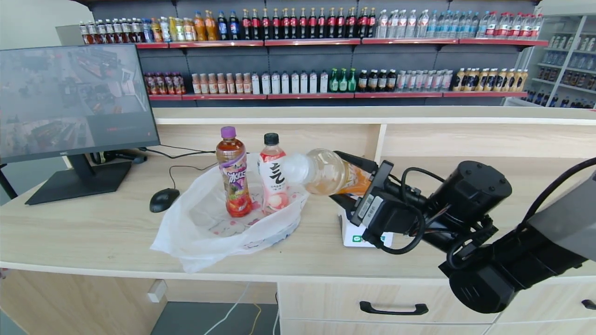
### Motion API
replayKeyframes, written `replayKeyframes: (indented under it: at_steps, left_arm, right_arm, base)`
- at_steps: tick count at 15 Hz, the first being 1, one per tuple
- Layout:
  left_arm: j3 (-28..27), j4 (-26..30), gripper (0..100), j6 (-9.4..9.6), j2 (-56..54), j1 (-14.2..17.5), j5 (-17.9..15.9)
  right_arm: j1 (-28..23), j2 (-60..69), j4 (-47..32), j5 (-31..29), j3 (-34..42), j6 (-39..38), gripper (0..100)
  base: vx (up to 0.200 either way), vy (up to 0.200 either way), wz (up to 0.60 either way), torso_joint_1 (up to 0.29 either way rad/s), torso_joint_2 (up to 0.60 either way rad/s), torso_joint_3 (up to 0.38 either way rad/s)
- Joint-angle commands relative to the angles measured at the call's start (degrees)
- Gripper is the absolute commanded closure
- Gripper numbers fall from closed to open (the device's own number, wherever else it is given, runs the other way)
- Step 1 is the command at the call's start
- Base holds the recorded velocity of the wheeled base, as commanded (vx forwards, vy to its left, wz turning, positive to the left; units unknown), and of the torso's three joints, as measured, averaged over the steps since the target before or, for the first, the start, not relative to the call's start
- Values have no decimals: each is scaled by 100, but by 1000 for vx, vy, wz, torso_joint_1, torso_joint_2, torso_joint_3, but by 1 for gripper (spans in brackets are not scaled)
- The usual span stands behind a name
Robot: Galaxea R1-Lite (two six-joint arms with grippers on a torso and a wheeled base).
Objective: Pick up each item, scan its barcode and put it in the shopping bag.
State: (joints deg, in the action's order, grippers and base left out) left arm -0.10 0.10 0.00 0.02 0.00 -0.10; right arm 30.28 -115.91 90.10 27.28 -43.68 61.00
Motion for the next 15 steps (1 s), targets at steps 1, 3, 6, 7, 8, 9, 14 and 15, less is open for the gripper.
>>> replayKeyframes:
  at_steps: [1,3,6,7,8,9,14,15]
  left_arm:
    - [1,-1,0,0,-2,0,1]
    - [1,-1,0,0,-2,9,1]
    - [1,-1,0,0,-2,0,1]
    - [1,-1,0,0,-2,0,1]
    - [1,-1,0,0,-2,0,1]
    - [1,-1,0,0,-2,0,1]
    - [1,-1,0,0,-2,0,1]
    - [1,-1,0,0,-2,0,1]
  right_arm:
    - [-13,-81,-10,137,0,17,100]
    - [-189,-116,-10,436,26,228,100]
    - [-189,-134,-10,708,9,474,100]
    - [-216,-134,-10,761,70,518,100]
    - [-260,-125,-10,761,96,527,100]
    - [-268,-134,-10,761,105,527,100]
    - [-391,-107,-10,770,325,667,100]
    - [-409,-116,-10,770,360,685,100]
  base:
    - [0,0,0,0,0,0]
    - [0,0,0,0,0,0]
    - [0,0,0,0,0,0]
    - [0,0,0,0,0,0]
    - [0,0,0,0,0,0]
    - [0,0,0,0,0,0]
    - [0,0,0,0,0,0]
    - [0,0,0,0,0,0]
